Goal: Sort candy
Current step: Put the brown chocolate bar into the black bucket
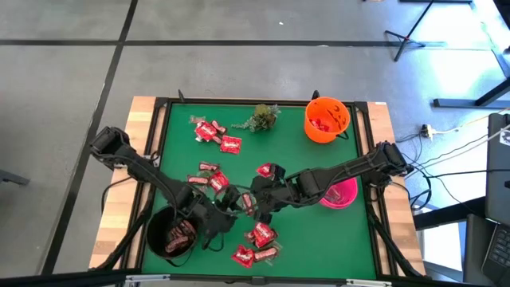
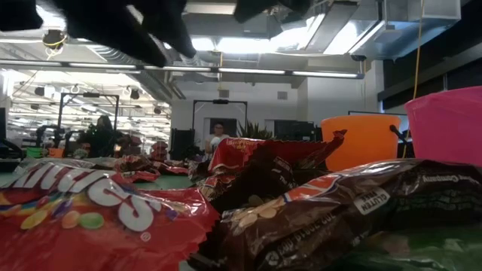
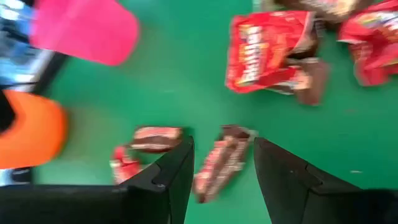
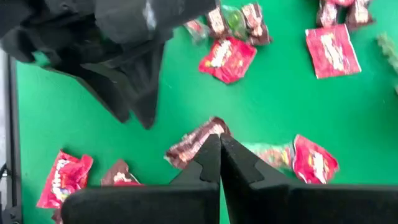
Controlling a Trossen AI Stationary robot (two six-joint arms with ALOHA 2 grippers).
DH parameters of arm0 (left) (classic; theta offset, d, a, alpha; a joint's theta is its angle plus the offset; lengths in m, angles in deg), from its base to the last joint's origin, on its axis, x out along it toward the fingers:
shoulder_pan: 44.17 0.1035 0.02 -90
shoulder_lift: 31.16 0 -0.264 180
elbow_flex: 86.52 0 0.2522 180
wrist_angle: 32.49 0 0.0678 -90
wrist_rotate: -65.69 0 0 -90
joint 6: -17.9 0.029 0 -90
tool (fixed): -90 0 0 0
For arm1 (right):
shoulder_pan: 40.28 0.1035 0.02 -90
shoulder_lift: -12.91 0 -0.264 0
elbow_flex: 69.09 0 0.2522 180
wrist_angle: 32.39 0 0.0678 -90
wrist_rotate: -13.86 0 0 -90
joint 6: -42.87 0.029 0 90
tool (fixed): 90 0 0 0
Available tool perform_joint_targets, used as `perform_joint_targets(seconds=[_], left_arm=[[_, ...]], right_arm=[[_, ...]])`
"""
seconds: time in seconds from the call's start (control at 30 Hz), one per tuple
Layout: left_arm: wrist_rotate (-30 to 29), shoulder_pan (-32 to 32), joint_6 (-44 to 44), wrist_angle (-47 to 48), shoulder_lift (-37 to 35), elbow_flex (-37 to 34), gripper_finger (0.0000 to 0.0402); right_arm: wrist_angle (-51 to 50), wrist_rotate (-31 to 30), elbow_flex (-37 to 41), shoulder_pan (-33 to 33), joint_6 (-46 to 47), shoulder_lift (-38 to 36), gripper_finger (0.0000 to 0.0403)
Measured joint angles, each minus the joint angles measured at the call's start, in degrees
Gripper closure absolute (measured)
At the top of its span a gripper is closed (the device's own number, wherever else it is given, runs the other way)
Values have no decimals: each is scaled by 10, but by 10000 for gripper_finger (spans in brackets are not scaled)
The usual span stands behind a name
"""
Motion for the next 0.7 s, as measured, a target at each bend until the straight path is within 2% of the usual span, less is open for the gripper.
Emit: perform_joint_targets(seconds=[0.13,0.3,0.5,0.7], left_arm=[[19,17,6,3,11,0,233],[71,40,26,-10,56,0,202],[56,71,55,-15,114,0,168],[51,108,57,-19,142,0,166]], right_arm=[[-25,0,0,0,16,0,402],[-37,5,0,0,16,0,402],[-70,15,-11,1,17,0,402],[-72,15,-11,1,17,1,402]])
